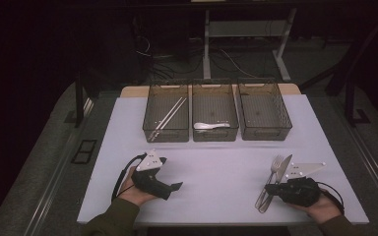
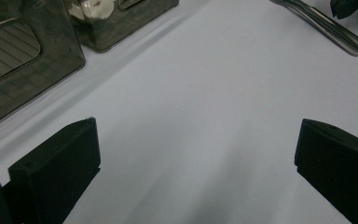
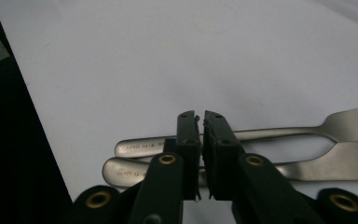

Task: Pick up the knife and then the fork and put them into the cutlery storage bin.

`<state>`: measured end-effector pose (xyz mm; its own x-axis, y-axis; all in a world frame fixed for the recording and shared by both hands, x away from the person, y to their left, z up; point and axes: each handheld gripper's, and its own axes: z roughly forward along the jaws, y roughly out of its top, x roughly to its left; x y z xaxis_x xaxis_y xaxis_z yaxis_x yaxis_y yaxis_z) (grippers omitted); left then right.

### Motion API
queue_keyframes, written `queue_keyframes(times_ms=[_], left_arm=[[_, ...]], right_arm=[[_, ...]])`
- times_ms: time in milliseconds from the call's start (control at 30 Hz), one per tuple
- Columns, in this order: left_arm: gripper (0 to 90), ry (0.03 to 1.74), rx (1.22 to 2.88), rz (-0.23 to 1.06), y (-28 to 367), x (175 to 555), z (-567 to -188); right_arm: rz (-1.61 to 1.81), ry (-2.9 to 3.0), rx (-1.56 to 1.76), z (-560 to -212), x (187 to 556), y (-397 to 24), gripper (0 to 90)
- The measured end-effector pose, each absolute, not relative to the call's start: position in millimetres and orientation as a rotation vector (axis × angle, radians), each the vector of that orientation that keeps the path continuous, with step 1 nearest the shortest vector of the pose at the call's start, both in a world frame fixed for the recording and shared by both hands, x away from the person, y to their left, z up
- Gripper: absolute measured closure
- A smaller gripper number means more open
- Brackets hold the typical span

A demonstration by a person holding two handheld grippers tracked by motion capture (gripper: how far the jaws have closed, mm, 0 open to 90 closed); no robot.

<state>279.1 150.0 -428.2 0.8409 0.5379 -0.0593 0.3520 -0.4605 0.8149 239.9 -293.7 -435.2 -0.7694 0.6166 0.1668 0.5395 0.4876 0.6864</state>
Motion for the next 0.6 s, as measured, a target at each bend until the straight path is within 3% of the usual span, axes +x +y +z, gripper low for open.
queue_keyframes(times_ms=[600], left_arm=[[0.0,0.638,2.115,0.244,147.7,278.5,-429.2]], right_arm=[[0.997,2.633,1.093,-442.9,247.5,-289.0,89.8]])
